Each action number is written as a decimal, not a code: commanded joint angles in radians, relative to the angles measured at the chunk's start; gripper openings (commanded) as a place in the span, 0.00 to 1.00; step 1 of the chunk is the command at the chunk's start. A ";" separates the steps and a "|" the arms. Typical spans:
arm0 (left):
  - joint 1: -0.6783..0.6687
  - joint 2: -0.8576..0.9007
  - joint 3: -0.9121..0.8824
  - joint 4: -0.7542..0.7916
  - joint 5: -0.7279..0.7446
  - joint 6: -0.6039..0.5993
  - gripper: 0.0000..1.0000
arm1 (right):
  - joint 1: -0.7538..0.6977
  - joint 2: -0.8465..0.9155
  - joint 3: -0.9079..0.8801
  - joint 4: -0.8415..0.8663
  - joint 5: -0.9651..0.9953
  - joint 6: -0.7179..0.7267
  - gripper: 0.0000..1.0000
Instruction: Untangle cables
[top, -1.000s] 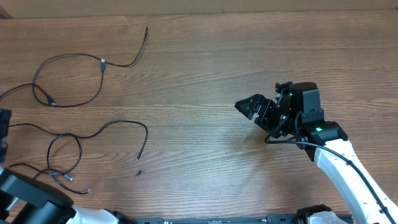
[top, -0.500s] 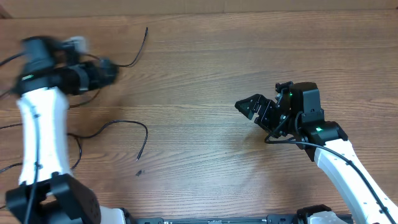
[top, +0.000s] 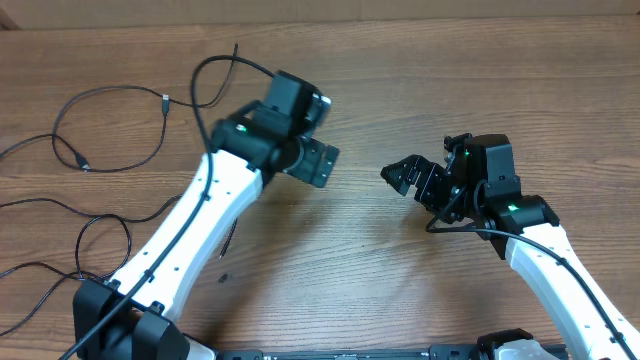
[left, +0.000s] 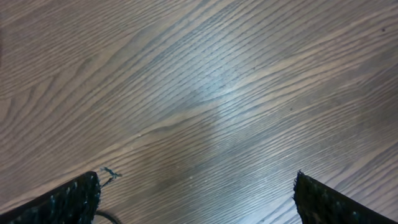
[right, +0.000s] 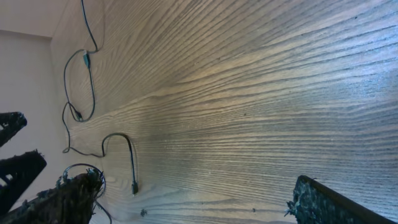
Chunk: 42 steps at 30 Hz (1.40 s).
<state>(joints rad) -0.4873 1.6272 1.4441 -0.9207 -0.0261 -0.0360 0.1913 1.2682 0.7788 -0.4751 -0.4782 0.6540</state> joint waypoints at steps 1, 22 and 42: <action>-0.006 -0.029 0.000 0.002 -0.059 -0.121 0.99 | -0.002 0.001 0.019 0.000 0.018 -0.008 1.00; -0.004 -0.029 0.000 0.002 0.001 -0.136 1.00 | -0.002 0.001 0.019 0.001 0.018 -0.008 1.00; -0.004 -0.029 0.000 0.002 0.001 -0.137 0.99 | -0.002 0.001 0.019 0.001 0.018 -0.008 1.00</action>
